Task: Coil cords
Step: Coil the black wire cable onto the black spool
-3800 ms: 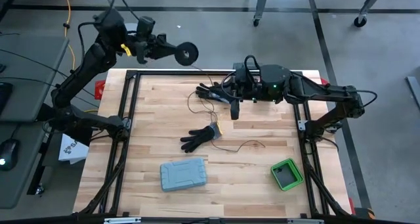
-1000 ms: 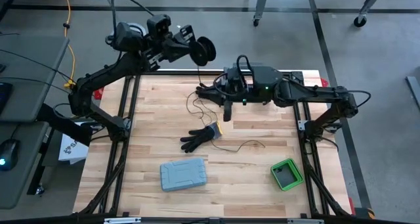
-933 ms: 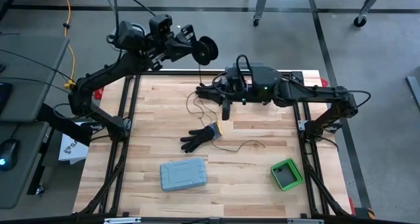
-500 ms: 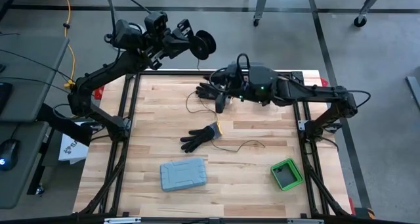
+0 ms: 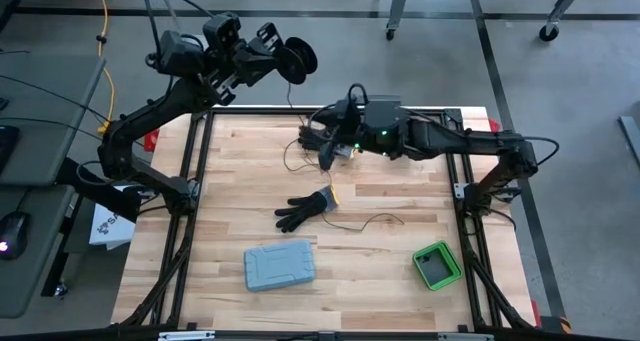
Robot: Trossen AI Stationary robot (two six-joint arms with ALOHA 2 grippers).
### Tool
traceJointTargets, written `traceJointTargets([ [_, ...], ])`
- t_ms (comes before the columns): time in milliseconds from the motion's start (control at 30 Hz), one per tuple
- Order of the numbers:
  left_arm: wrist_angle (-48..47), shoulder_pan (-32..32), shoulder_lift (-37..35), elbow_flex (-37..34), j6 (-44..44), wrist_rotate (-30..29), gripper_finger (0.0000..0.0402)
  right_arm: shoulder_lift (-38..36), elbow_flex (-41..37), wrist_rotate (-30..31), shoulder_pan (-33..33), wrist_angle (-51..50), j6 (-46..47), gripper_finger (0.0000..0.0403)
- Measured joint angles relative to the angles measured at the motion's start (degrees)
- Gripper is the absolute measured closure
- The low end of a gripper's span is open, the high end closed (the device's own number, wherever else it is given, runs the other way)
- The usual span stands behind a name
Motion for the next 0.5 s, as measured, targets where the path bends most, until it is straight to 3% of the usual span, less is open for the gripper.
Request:
traceJointTargets([
  [267, -0.1, 0.0, 0.0, 0.0, 0.0, -0.1, 0.0401, 1.1, 0.0, -2.9, 0.3, 1.2, -0.3, 0.0256],
  [500, -0.1, 0.0, 0.0, 0.0, 0.4, -0.2, 0.0401, 0.9, 0.0, -1.6, 0.4, 1.2, -1.6, 0.0325],
])
